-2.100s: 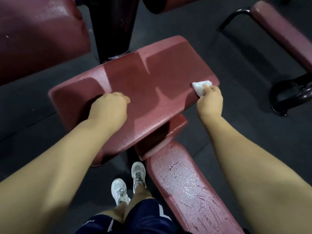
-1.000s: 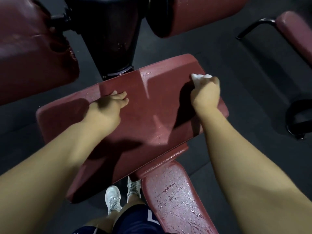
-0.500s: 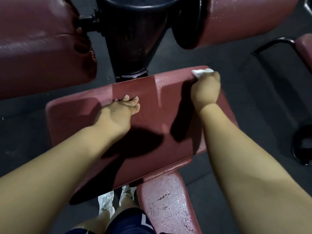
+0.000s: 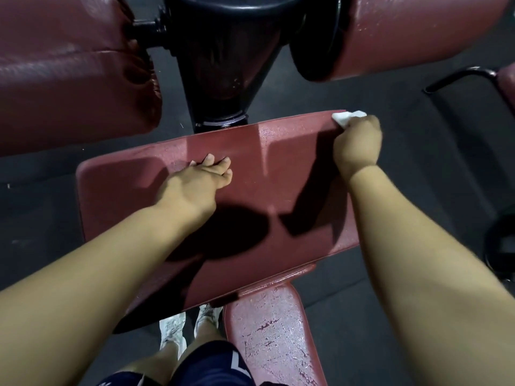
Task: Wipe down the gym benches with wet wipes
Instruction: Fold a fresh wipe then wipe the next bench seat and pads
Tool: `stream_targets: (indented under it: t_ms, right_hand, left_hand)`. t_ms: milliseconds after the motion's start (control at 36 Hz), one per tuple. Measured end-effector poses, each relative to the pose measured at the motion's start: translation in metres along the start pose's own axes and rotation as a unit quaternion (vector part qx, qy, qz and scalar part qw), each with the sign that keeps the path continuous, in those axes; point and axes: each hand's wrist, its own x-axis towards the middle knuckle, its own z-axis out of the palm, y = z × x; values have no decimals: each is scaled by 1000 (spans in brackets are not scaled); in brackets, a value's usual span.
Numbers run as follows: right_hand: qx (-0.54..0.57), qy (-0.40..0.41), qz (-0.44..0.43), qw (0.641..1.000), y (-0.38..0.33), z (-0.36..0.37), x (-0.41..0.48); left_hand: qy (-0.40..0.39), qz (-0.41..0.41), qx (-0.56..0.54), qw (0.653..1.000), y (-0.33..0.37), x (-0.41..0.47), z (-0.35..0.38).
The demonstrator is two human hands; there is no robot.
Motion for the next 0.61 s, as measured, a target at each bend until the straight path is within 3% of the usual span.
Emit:
stream_targets:
  t_ms: [139, 278, 333, 444, 528, 611]
  right_hand:
    - [17, -73, -219, 973, -40, 12, -69]
    - [30, -170, -281, 944, -29, 4, -109]
    - [38, -145, -274, 950, -14, -5, -109]
    - [-10, -112, -133, 985, 7, -22, -98]
    - [-41, -80, -100, 991, 12, -27, -84]
    - [-11, -57, -120, 991, 4, -19, -71]
  left_hand:
    - [19, 7, 4, 1000, 4, -3, -1]
    - [51, 14, 4, 999, 5, -9, -2]
    - [62, 17, 5, 998, 6, -13, -2]
    - [85, 14, -45, 995, 6, -22, -3]
    - [113, -12, -52, 992, 6, -28, -8]
    - [129, -48, -15, 990, 6, -32, -16]
